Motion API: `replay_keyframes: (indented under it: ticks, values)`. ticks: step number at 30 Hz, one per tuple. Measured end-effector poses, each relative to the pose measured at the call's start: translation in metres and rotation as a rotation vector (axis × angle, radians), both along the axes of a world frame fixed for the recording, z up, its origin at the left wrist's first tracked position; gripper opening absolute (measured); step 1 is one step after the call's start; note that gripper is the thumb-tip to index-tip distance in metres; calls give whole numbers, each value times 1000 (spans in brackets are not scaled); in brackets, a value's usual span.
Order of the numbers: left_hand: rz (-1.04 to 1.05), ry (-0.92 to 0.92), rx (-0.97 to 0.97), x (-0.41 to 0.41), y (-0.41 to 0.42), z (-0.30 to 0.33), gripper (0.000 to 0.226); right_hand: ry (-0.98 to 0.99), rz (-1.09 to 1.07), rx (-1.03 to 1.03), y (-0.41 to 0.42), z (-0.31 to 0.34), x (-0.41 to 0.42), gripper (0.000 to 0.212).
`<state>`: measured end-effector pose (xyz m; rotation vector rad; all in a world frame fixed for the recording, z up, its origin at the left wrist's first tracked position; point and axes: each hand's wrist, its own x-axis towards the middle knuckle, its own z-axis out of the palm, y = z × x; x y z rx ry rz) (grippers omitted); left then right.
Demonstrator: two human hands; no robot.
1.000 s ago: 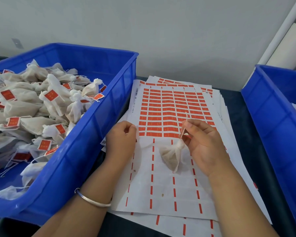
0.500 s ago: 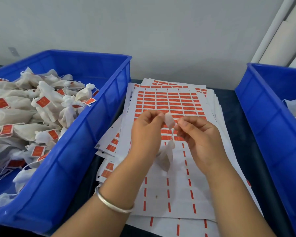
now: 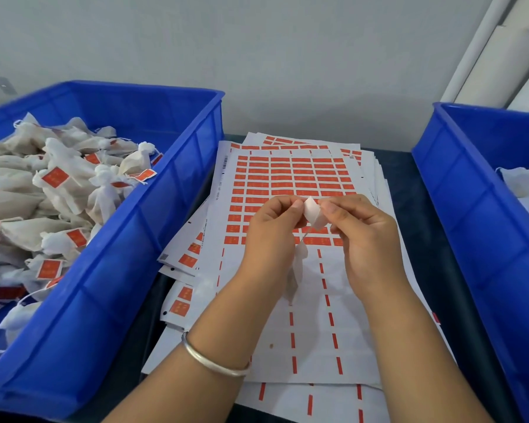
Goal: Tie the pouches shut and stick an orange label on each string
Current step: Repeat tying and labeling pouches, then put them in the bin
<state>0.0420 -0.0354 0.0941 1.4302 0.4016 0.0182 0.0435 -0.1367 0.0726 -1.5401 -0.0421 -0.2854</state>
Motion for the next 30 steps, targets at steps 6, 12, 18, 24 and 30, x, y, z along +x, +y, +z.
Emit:
replay_keyframes:
  ticks: [6,12,18,24,30]
  values:
    - [-36,33,-32,-1,0,2,20,19,-41,32,0,-2,2,13]
    - [-115,49,-78,-1,4,-1,16,51,-85,53,-2,-3,4,9]
    - [-264,3,-104,-5,8,-5,16,78,-105,67,-3,-2,5,6]
    - [-318,-75,-89,-10,12,-8,22,83,-111,69,-5,-3,6,8]
    - [-203,-32,-80,-8,7,-4,18,79,-70,79,-6,-3,6,9]
